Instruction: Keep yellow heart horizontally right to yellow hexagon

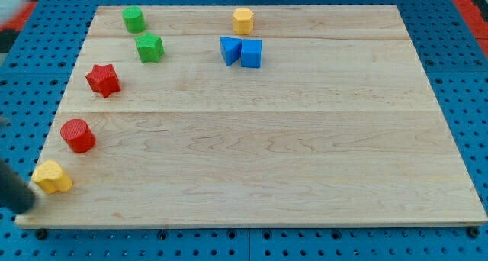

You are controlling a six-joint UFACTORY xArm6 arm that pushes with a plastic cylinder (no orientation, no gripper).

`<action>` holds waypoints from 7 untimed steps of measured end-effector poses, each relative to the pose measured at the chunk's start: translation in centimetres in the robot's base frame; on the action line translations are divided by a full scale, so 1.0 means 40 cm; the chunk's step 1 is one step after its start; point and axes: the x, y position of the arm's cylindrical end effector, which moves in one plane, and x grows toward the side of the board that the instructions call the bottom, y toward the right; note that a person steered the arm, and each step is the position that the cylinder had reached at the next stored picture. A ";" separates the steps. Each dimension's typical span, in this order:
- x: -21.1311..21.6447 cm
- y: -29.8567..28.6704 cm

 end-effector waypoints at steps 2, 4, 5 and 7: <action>-0.067 0.243; -0.110 0.632; -0.211 0.728; -0.329 0.972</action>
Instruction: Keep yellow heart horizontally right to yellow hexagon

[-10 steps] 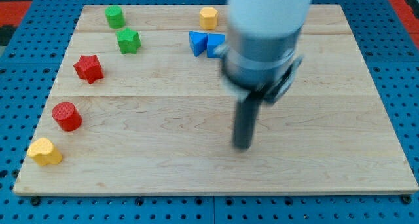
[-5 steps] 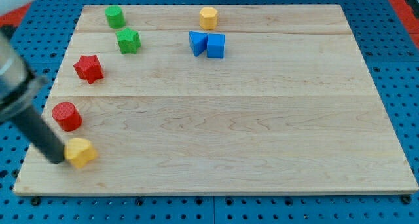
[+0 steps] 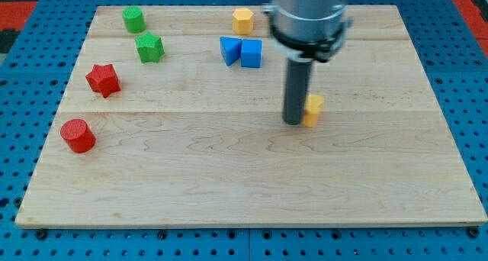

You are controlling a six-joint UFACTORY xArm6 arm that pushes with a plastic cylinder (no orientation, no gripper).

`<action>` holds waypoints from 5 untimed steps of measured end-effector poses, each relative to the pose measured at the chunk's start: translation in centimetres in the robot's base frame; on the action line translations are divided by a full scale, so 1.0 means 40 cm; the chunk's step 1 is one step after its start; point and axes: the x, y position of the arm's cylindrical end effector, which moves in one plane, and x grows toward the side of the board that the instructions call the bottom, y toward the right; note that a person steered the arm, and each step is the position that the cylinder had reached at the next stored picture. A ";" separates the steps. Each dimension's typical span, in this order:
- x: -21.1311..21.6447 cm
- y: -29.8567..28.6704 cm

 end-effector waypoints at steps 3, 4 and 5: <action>-0.056 0.258; -0.207 0.271; -0.374 0.225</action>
